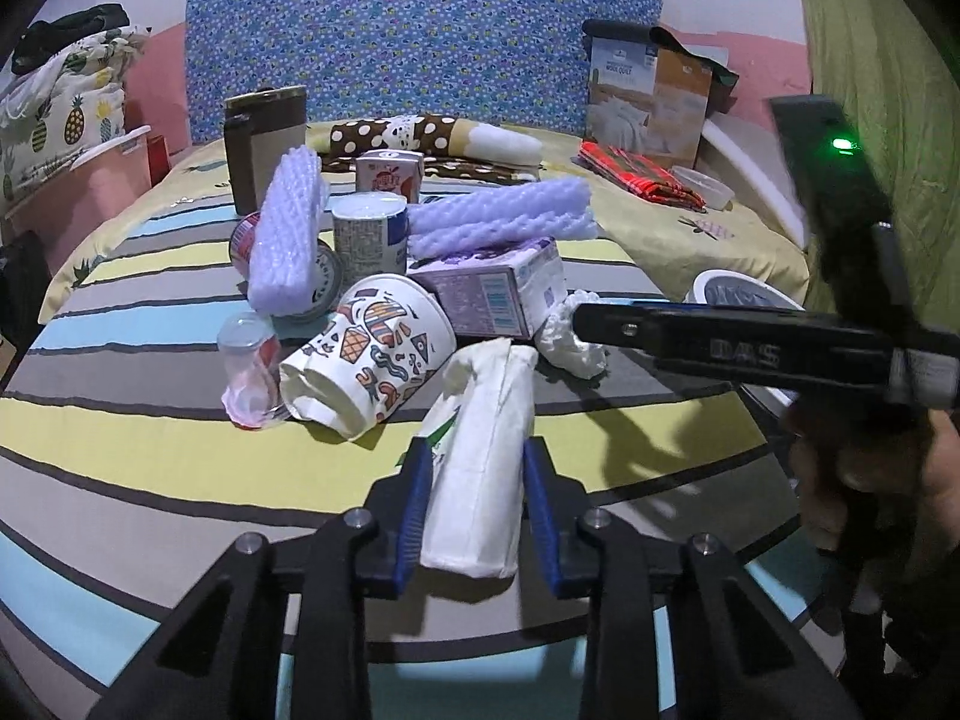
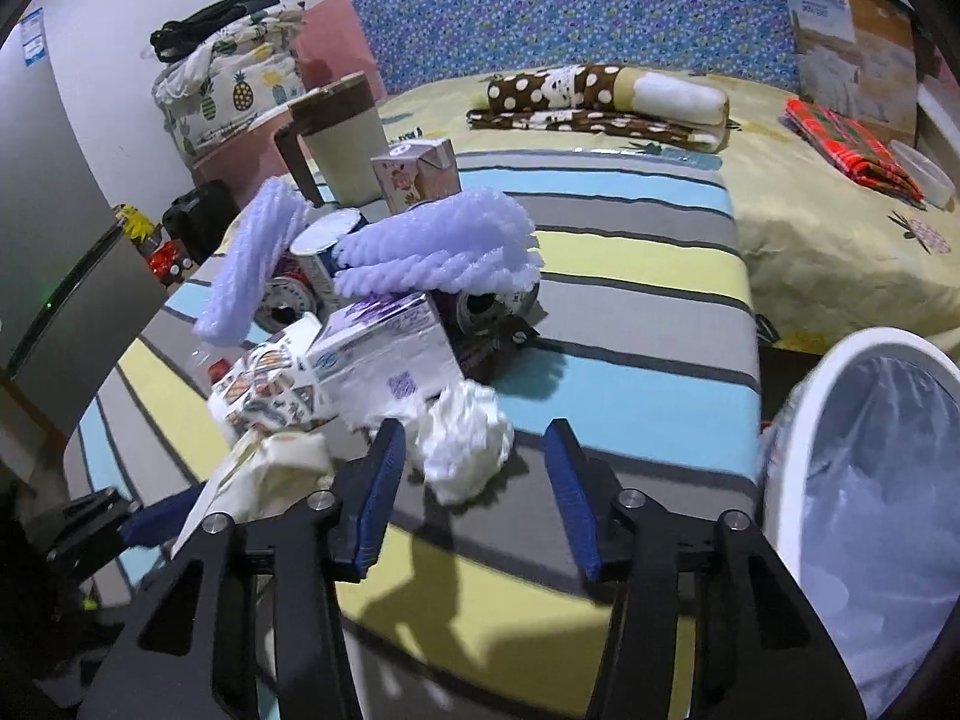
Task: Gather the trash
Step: 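Grasp the white paper bag with the left tool while the right tool grasps the crumpled tissue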
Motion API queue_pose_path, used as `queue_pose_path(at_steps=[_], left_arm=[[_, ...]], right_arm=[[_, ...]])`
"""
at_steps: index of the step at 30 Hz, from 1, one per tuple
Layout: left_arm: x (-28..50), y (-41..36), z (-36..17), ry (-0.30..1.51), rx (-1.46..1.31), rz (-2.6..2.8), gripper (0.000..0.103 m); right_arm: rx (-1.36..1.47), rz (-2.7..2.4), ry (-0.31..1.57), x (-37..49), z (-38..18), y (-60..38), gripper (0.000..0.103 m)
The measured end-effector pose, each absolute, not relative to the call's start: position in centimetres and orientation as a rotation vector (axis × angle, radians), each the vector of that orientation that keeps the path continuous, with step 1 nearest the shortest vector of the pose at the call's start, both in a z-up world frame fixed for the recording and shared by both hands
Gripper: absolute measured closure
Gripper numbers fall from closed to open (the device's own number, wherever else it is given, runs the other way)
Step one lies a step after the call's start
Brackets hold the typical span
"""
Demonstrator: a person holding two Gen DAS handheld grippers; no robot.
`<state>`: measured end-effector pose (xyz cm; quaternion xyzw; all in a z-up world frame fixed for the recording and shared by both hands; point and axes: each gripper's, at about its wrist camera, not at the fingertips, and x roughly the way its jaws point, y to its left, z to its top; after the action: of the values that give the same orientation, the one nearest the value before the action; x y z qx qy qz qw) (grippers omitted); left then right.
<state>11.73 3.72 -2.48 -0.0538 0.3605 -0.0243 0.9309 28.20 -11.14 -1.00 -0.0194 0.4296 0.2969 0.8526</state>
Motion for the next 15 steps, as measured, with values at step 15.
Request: queue_pose_path(at_steps=[15], left_arm=[[11.5, 3.0, -2.1, 0.744, -0.122, -0.046, 0.074]], right_arm=[[0.013, 0.62, 0.914, 26.3, -0.2, -14.3, 0.086]])
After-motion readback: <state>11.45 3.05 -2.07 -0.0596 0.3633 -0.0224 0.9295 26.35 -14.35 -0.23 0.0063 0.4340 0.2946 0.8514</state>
